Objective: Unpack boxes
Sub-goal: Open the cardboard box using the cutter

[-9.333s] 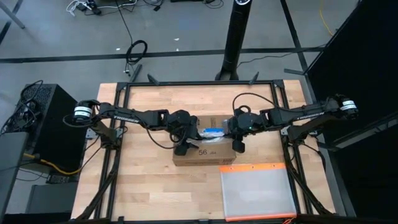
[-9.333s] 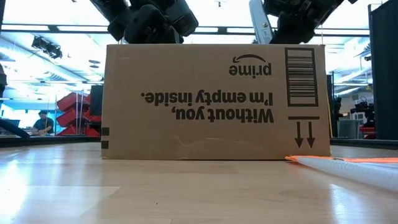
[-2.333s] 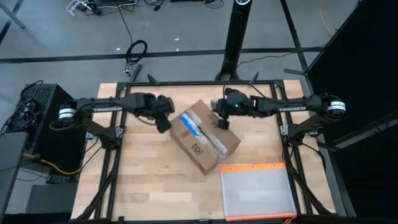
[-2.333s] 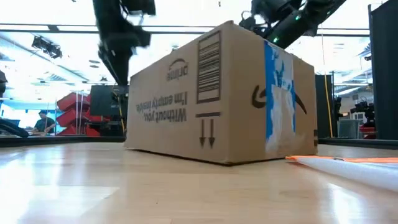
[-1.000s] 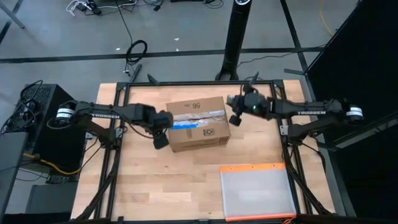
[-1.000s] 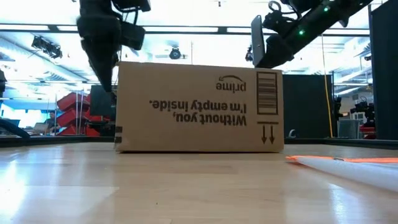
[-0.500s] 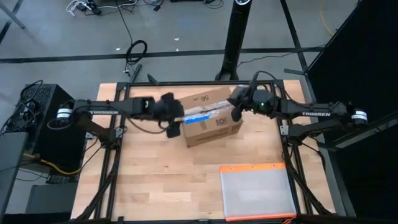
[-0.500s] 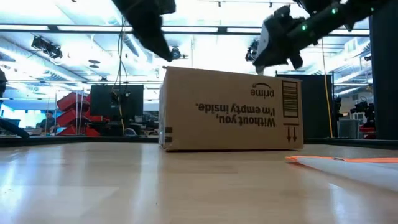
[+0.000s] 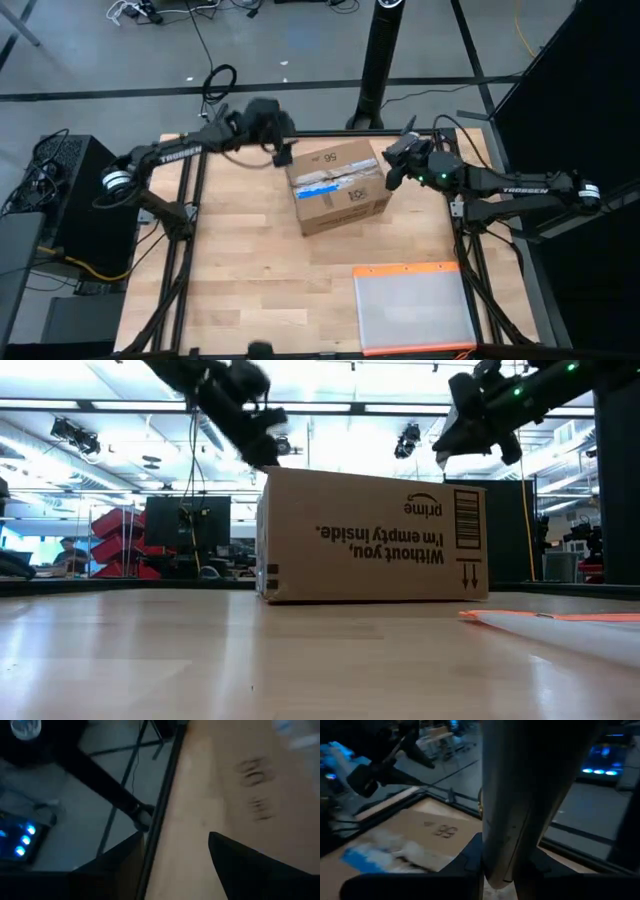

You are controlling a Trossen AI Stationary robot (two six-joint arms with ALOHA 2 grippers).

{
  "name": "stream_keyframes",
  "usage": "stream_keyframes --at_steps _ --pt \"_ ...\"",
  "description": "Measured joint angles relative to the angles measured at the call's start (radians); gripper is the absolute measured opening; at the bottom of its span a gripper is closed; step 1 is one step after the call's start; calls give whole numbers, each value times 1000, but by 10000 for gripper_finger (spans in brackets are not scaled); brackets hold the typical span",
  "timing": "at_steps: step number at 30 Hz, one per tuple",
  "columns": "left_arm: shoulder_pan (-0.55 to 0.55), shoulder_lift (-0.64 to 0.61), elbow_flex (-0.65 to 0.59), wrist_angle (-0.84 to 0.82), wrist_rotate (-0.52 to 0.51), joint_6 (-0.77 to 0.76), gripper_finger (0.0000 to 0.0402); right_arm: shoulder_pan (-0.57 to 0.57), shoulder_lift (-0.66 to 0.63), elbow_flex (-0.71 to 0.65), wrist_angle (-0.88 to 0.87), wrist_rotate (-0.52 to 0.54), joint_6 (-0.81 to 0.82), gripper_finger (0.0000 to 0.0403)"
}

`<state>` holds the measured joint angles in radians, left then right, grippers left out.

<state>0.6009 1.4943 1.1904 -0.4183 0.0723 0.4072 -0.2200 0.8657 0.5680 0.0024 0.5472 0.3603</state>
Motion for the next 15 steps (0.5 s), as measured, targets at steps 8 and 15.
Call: stream_keyframes --at_steps 8,15 --pt "84 68 -1 -172 221 -18 213 -54 67 -4 -6 -5 31 43" --pt "-50 33 -1 -362 226 -122 213 -101 110 -4 35 -52 -11 43"
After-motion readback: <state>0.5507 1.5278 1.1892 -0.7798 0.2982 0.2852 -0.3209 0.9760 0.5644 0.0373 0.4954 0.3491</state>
